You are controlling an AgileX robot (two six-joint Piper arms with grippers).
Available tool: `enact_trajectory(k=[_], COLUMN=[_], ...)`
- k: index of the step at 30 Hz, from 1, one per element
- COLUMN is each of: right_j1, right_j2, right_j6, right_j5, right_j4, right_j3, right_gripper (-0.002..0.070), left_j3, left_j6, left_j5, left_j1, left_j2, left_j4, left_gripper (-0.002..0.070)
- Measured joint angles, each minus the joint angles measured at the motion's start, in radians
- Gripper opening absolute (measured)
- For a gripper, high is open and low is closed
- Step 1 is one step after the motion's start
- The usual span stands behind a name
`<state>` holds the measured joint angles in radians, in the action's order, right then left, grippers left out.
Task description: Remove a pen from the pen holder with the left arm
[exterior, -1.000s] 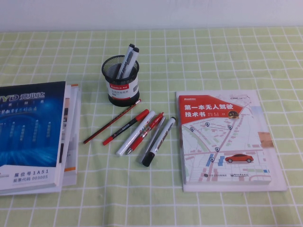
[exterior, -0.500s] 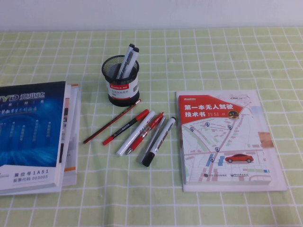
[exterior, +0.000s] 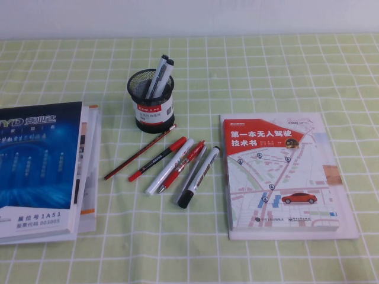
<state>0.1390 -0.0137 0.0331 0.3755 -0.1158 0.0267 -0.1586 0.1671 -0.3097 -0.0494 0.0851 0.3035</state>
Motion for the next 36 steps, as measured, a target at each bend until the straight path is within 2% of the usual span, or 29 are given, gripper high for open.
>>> enact_trajectory(k=[5, 10, 15, 18, 24, 27, 30, 36], right_j1=[0.0, 0.0, 0.0, 0.0, 0.0, 0.0, 0.0, 0.0], right_j2=[0.0, 0.0, 0.0, 0.0, 0.0, 0.0, 0.0, 0.0], right_j6=[0.0, 0.0, 0.0, 0.0, 0.0, 0.0, 0.0, 0.0], right_j5=[0.0, 0.0, 0.0, 0.0, 0.0, 0.0, 0.0, 0.0], right_j4=[0.0, 0.0, 0.0, 0.0, 0.0, 0.0, 0.0, 0.0], right_j3=[0.0, 0.0, 0.0, 0.0, 0.0, 0.0, 0.0, 0.0], right_gripper=[-0.0014, -0.0014, -0.0014, -0.0015, -0.0014, -0.0014, -0.0014, -0.0014], left_j3=[-0.149, -0.321, -0.441, -0.488, -0.532, -0.538, -0.538, -0.552], left_j6=[-0.096, -0.303, -0.519, -0.639, -0.979, -1.144, -1.264, -1.324], left_j5=[-0.131, -0.256, -0.28, -0.269, -0.217, -0.14, -0.056, 0.12], left_j1=[0.0, 0.0, 0.0, 0.0, -0.018, -0.076, -0.168, -0.373], left_j2=[0.18, 0.375, 0.574, 0.692, 0.92, 1.005, 1.074, 1.212], left_j4=[0.002, 0.08, 0.185, 0.277, 0.575, 0.725, 0.807, 0.864], left_gripper=[-0.0003, -0.0003, -0.0003, -0.0003, -0.0003, -0.0003, -0.0003, -0.0003])
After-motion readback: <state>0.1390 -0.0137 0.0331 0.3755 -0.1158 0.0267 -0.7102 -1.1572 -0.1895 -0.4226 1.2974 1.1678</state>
